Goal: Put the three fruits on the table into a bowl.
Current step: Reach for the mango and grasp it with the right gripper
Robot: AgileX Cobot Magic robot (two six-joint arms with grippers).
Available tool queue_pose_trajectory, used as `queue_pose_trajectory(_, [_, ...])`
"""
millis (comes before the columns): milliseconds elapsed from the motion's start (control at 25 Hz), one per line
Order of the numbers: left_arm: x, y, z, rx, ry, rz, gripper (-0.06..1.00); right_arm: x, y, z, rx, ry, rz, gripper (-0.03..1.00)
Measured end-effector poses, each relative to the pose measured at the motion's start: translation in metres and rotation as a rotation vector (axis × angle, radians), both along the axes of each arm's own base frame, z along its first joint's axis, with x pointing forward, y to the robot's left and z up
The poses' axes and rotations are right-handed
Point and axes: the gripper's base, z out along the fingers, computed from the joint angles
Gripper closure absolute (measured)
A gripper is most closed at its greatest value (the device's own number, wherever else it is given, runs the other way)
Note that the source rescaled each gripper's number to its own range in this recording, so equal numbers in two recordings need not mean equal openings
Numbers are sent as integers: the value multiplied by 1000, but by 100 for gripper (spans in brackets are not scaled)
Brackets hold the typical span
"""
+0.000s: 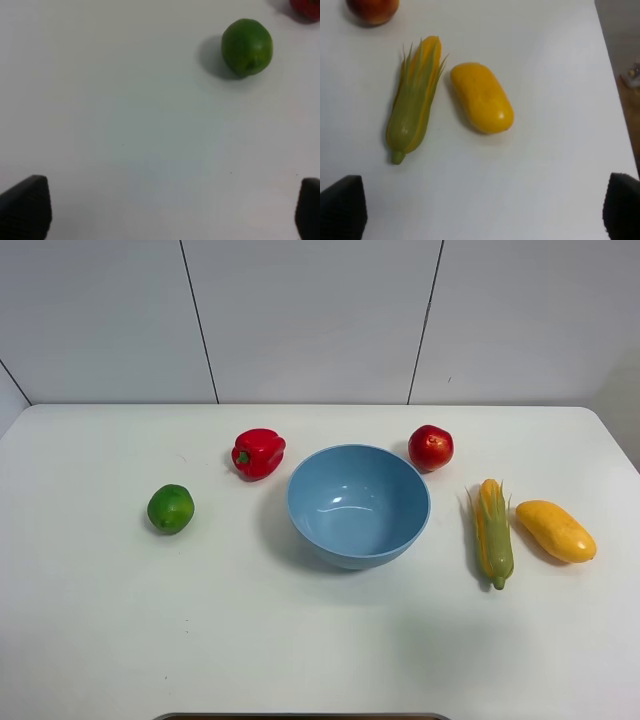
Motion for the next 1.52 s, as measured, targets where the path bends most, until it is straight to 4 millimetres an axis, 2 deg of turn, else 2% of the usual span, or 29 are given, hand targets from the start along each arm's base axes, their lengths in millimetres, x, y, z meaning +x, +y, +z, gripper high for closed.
queue_pose_trajectory(200, [0,0,0,0,0,0,-6,45,-4,25,-40,100,-8,10])
queue_pose_trajectory(400, [0,0,0,0,0,0,-6,94,-6,28,-66,219,18,10])
queue_pose_trajectory(520, [0,0,0,0,0,0,-6,126,-6,13,-78,318,40,10])
queue_pose_trajectory(720, [0,0,0,0,0,0,-6,176,-7,-27,-86,454,77,10])
queue_pose_trajectory(920, [0,0,0,0,0,0,-6,212,-7,-56,-84,519,93,10])
queue_pose_trajectory(1120, [0,0,0,0,0,0,-6,246,-4,-73,-53,573,125,10])
queue_pose_trajectory(1320, [0,0,0,0,0,0,-6,271,-4,-89,-50,642,149,10])
queue_pose_trajectory(1520, [0,0,0,0,0,0,-6,278,-3,-110,-6,717,177,10])
